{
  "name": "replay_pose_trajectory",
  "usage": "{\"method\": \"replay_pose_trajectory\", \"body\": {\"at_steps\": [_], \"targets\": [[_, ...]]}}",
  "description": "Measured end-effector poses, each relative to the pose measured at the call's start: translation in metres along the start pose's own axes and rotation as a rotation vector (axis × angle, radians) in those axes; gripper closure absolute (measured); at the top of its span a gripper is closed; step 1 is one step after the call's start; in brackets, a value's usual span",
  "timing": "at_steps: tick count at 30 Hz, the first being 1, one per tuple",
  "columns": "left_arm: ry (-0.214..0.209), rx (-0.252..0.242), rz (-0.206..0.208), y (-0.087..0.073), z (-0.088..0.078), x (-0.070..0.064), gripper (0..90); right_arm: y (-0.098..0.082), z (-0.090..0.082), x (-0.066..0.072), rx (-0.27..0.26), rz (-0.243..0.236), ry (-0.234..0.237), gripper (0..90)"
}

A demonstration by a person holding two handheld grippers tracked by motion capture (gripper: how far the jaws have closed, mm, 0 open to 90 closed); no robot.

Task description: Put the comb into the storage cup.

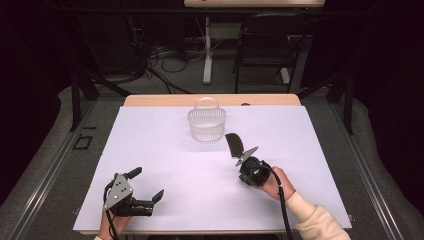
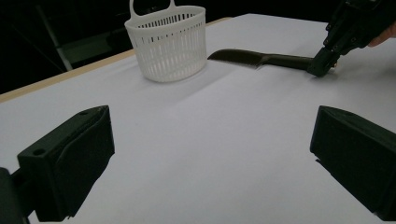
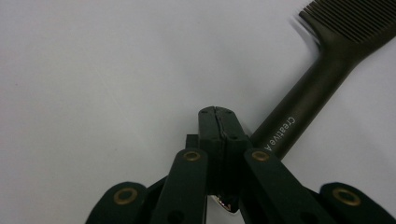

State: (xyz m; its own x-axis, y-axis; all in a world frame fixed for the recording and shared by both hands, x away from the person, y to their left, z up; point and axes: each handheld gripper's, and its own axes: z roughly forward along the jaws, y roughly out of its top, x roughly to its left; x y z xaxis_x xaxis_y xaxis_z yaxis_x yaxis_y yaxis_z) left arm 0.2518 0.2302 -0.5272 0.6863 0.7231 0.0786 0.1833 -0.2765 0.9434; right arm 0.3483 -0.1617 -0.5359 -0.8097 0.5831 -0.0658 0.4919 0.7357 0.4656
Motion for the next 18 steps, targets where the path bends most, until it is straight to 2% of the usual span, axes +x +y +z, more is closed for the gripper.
{"method": "replay_pose_trajectory", "body": {"at_steps": [10,13,18], "targets": [[-0.001,0.000,0.001,0.0000,-0.0001,-0.0001,0.0,-0.0005,-0.0003,-0.0009,-0.006,0.009,-0.002,90.0],[-0.001,-0.001,0.001,0.0001,-0.0001,-0.0001,0.0,0.0001,-0.0018,-0.0016,-0.017,0.020,0.009,85.5],[-0.001,-0.001,0.001,0.0000,0.0000,-0.0002,0.0,0.0018,-0.0064,-0.0019,-0.034,0.052,0.026,71.2]]}}
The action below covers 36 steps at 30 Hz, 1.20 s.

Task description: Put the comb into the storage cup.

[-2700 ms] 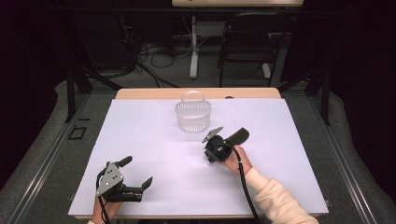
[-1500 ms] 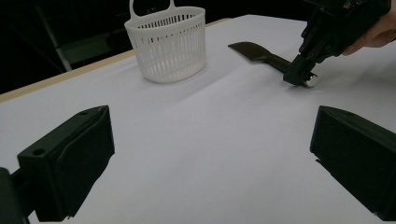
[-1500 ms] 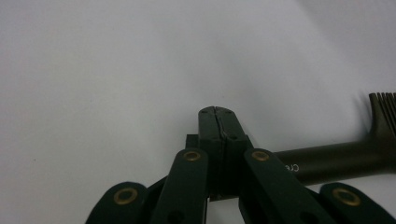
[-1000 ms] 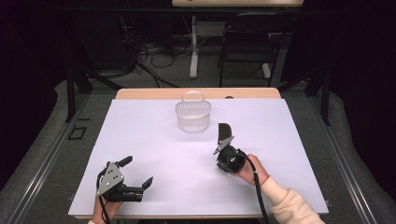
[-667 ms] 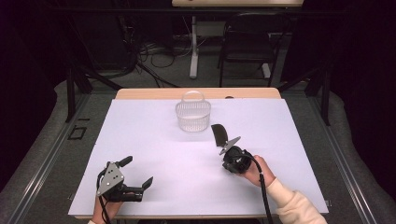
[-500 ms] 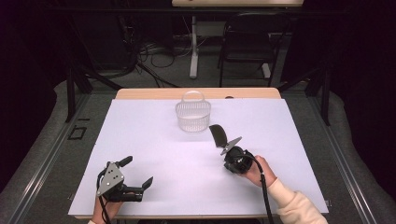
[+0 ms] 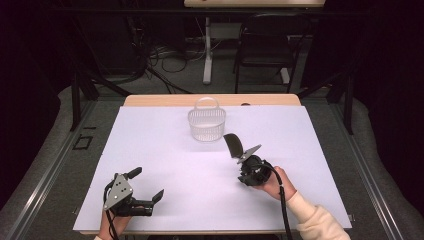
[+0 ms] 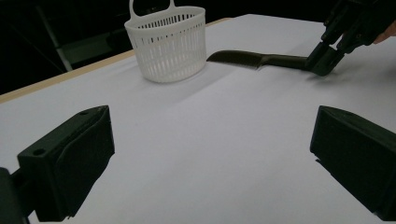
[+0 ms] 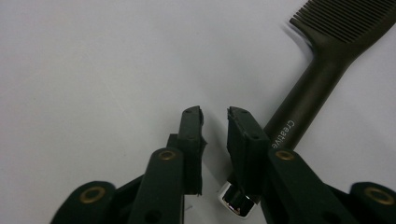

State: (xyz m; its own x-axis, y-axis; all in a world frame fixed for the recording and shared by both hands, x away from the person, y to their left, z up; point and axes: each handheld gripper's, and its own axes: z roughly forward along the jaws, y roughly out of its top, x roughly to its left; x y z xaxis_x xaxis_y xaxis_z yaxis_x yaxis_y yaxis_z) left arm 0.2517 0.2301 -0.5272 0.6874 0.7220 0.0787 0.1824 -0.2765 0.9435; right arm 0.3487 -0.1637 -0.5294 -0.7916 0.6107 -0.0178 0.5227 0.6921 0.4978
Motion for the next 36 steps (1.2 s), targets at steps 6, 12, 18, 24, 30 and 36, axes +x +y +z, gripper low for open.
{"method": "replay_pose_trajectory", "body": {"at_steps": [6,12,18,24,30,36], "targets": [[0.002,-0.003,-0.004,0.000,-0.001,-0.001,0.0,0.002,-0.009,-0.001,-0.026,0.068,0.009,56.9],[0.005,-0.002,-0.005,0.000,-0.001,-0.001,0.0,0.004,-0.019,-0.002,-0.049,0.128,0.002,42.7],[0.006,-0.004,-0.007,0.000,-0.001,-0.002,0.0,0.000,-0.025,-0.005,-0.040,0.189,-0.012,32.6],[0.009,-0.003,-0.002,0.000,-0.002,-0.001,0.0,-0.005,-0.027,-0.009,-0.020,0.245,-0.029,24.8],[0.005,-0.004,-0.005,0.000,-0.002,-0.002,0.0,-0.005,-0.026,-0.022,0.002,0.282,-0.040,18.0],[0.001,-0.006,-0.004,0.000,-0.002,-0.001,0.0,0.000,-0.023,-0.033,0.034,0.330,-0.038,11.6]]}}
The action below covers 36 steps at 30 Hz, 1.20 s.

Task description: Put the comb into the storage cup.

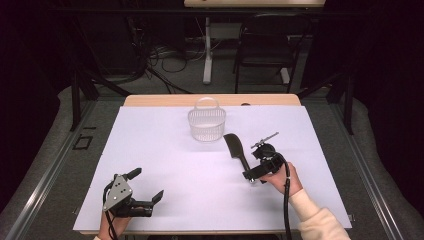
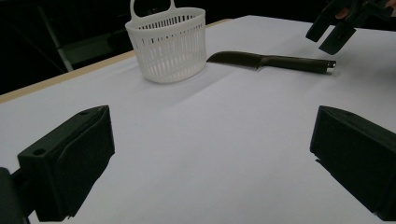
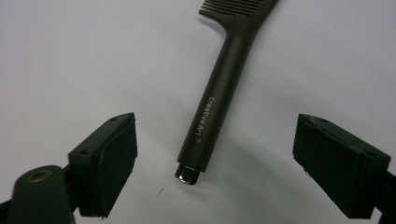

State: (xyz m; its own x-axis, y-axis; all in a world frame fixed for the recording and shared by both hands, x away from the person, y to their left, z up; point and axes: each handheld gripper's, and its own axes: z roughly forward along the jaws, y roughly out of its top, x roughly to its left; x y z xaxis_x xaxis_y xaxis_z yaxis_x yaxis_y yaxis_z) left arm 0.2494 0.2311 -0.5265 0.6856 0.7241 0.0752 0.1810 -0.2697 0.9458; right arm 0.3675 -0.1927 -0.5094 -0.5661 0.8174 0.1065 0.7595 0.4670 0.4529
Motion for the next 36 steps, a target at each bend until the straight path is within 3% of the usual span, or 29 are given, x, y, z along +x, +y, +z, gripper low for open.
{"method": "replay_pose_trajectory", "body": {"at_steps": [10,24,29,36], "targets": [[-0.005,-0.003,-0.002,0.000,0.000,0.000,0.0,0.014,0.004,-0.002,-0.005,0.012,-0.010,1.6],[-0.010,-0.001,-0.008,0.000,0.001,0.000,0.0,0.029,0.013,0.000,0.000,0.000,-0.033,0.0],[-0.007,-0.001,-0.004,0.000,0.000,-0.001,0.0,0.033,0.015,-0.001,0.008,-0.003,-0.038,4.9],[-0.005,0.003,-0.003,0.000,0.000,-0.001,0.2,0.038,0.020,0.002,0.014,0.000,-0.046,27.2]]}}
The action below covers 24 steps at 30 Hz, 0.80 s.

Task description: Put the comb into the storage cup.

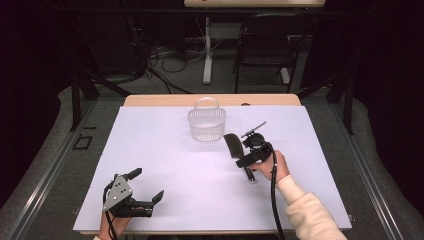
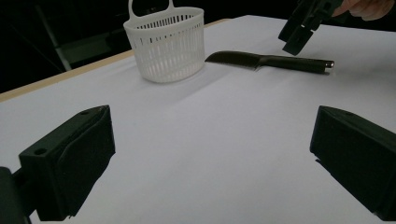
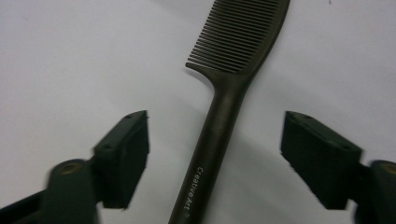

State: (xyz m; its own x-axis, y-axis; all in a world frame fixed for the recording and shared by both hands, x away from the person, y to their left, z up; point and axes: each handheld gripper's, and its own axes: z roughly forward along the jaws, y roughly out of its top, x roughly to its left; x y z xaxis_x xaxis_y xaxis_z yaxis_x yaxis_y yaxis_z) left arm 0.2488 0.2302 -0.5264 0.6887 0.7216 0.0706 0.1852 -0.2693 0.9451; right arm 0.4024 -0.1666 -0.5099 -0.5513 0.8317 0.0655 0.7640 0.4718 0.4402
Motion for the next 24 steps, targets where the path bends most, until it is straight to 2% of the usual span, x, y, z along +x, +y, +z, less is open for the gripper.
{"method": "replay_pose_trajectory", "body": {"at_steps": [3,4,6,7,9,14,15,16,17,19,22,24], "targets": [[0.001,-0.001,-0.002,0.000,0.000,0.000,0.2,0.001,0.002,0.002,0.009,0.010,-0.012,33.7],[0.005,0.002,-0.002,0.000,0.000,0.000,0.2,0.003,0.003,0.001,0.013,-0.008,-0.013,36.8],[0.008,0.004,-0.005,0.000,0.000,0.000,0.3,0.004,0.005,0.000,0.020,-0.012,-0.016,41.7],[0.009,0.004,-0.006,0.000,0.000,0.001,0.3,0.005,0.006,0.000,0.038,0.000,-0.024,42.5],[0.010,0.006,-0.012,0.000,0.001,0.001,0.3,0.007,0.008,-0.002,0.061,-0.005,-0.035,45.1],[0.016,0.008,-0.017,0.000,0.001,0.001,0.3,0.010,0.012,-0.002,0.079,-0.008,-0.055,49.6],[0.015,0.008,-0.015,0.000,0.001,0.001,0.3,0.010,0.014,-0.002,0.060,-0.010,-0.056,50.7],[0.015,0.009,-0.013,0.000,0.001,0.001,0.3,0.011,0.014,-0.001,0.074,-0.009,-0.061,51.5],[0.016,0.008,-0.012,0.000,0.001,0.001,0.3,0.011,0.016,0.001,0.062,0.007,-0.061,52.5],[0.016,0.008,-0.014,0.000,0.001,0.002,0.3,0.013,0.018,0.002,0.088,-0.009,-0.066,52.9],[0.017,0.012,-0.019,0.000,0.001,0.002,0.3,0.014,0.023,0.003,0.089,0.004,-0.094,52.5],[0.017,0.012,-0.022,0.000,0.001,0.002,0.3,0.016,0.024,0.003,0.125,0.008,-0.116,53.5]]}}
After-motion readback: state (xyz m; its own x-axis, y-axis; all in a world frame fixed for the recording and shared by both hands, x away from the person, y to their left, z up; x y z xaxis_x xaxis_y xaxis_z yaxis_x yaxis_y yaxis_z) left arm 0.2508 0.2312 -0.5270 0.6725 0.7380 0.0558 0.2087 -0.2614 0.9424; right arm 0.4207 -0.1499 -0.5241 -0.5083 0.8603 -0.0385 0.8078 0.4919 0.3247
